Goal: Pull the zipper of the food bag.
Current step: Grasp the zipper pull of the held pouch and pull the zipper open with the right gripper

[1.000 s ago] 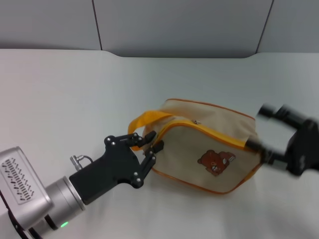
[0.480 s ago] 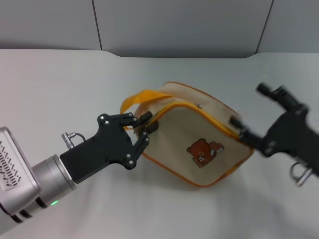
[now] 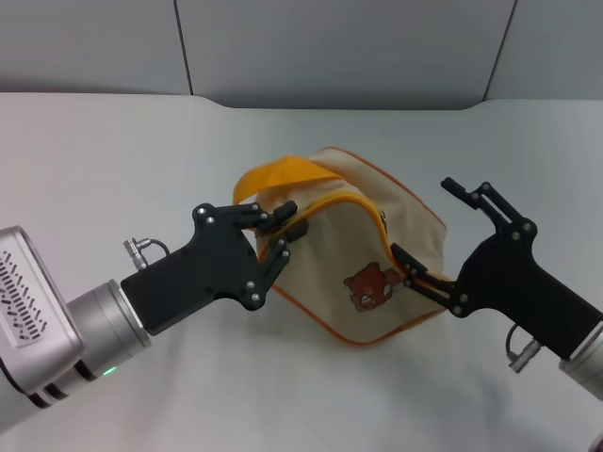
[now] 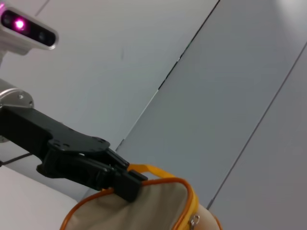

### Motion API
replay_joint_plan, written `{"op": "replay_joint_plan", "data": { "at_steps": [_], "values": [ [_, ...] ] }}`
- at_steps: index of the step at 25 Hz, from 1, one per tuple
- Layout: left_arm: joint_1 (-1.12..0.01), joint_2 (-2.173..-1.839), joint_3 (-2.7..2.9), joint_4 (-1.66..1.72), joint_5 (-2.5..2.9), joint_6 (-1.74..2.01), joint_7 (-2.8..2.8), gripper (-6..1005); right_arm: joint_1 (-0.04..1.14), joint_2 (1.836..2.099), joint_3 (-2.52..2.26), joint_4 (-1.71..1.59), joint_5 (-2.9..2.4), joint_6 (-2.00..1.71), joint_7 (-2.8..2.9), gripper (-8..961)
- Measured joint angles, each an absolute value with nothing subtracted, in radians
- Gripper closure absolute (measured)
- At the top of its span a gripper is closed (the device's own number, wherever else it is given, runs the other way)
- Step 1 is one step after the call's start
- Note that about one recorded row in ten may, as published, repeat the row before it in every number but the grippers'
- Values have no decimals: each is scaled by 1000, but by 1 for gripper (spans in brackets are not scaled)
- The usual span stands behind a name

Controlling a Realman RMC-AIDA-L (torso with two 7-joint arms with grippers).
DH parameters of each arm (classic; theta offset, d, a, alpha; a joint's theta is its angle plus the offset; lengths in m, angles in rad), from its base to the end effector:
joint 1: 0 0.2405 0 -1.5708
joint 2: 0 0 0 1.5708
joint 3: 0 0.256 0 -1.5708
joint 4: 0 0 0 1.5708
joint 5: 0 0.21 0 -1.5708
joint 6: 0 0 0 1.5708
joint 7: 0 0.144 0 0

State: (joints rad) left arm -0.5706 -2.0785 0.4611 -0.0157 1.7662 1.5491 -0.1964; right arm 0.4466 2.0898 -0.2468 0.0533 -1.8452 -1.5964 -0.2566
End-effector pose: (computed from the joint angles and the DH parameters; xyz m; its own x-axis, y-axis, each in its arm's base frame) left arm -0.2467 0.2921 -0.0668 0.7324 -0.3004 0.6110 0.1516 -0.8029 -0.5765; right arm 0.2706 0.2650 -0.0591 0.7782 0.5225 -0.3485 -0.0156 -0.5385 -0.8425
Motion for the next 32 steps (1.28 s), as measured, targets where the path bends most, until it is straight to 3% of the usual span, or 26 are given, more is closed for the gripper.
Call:
{"op": "replay_joint_plan", "data": {
  "at_steps": [28,32],
  "values": [
    [-592,-2080,471,-15,1766,1558,-207,901,472,2091,-183,147,-1844,-1519,-351,133],
    [-592,-2080,471,-16,1766,1558,-207,910,473,2091,-182,155,-1844,-1517,-351,217]
  ]
}}
